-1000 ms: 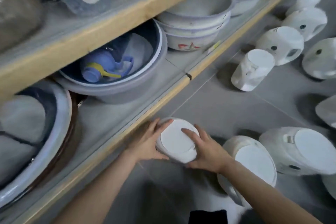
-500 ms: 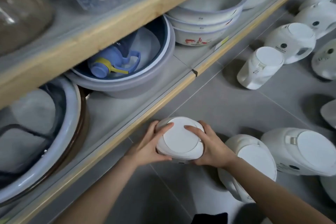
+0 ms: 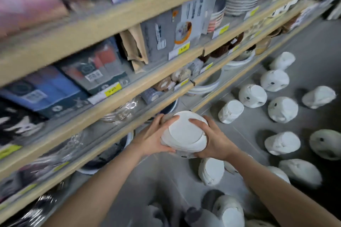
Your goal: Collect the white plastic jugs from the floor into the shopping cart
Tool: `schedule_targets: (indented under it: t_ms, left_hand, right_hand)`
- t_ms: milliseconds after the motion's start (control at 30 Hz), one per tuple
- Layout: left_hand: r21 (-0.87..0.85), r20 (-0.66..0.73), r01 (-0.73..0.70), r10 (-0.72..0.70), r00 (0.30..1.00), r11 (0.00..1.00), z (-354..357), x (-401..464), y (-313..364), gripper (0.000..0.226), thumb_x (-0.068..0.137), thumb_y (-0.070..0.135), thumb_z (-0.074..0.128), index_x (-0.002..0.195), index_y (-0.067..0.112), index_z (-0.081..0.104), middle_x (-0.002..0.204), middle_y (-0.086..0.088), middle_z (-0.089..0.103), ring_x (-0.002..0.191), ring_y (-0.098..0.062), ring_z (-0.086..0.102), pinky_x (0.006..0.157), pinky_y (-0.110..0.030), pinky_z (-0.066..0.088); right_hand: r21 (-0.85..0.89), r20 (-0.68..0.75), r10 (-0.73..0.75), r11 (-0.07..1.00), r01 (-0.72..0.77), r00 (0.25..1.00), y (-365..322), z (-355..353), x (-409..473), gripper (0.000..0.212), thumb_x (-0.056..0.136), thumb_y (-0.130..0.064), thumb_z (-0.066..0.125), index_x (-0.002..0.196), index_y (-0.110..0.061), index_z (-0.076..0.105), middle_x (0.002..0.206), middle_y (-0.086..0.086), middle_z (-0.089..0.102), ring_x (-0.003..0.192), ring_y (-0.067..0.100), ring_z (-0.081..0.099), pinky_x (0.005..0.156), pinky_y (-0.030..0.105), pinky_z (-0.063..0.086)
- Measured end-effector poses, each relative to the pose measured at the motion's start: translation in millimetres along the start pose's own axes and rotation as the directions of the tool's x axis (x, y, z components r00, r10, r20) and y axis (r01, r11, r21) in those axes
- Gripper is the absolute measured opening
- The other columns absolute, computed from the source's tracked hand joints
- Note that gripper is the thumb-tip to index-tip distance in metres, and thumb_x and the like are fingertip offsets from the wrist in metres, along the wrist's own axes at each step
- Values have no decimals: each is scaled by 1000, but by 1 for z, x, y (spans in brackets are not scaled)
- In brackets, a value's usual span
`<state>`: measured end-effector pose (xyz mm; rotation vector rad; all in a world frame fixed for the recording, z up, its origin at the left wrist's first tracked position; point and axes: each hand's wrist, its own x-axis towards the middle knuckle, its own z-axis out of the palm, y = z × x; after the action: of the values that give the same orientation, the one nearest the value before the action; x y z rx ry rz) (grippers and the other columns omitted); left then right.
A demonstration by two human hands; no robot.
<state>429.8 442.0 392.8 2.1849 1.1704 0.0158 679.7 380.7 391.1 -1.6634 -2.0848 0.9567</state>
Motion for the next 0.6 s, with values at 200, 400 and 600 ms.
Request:
schedule_targets:
  t_ms: [200, 400, 600]
  left_hand:
    - [-15, -70, 5, -6, 998, 1000, -96, -87, 81, 108, 64, 50, 80, 143, 52, 6, 143, 0, 16, 136, -22, 27, 105, -41, 40]
    - [33, -137, 103, -98, 986, 994, -103, -158, 106, 112, 63, 57, 78, 146, 47, 4, 141, -1, 19, 132, -22, 33, 101, -41, 42]
    - [30, -307, 338, -313, 899, 941, -86, -237, 119, 112, 61, 69, 70, 138, 59, -11, 142, 2, 21, 126, -26, 41, 102, -44, 41]
  right_hand:
    - [-34, 40, -63, 997, 65, 997, -110, -90, -45, 105, 49, -61, 73, 136, -53, 13, 140, 4, 22, 129, 20, 26, 111, 24, 24]
    - [-59, 158, -151, 985, 162, 976, -164, -109, -72, 106, 57, -35, 86, 136, -46, 17, 138, 4, 23, 126, 22, 30, 104, 18, 23]
    - [-54, 303, -320, 935, 352, 898, -208, -97, -67, 109, 51, -31, 89, 134, -47, 20, 137, -1, 26, 124, 15, 32, 106, 18, 27]
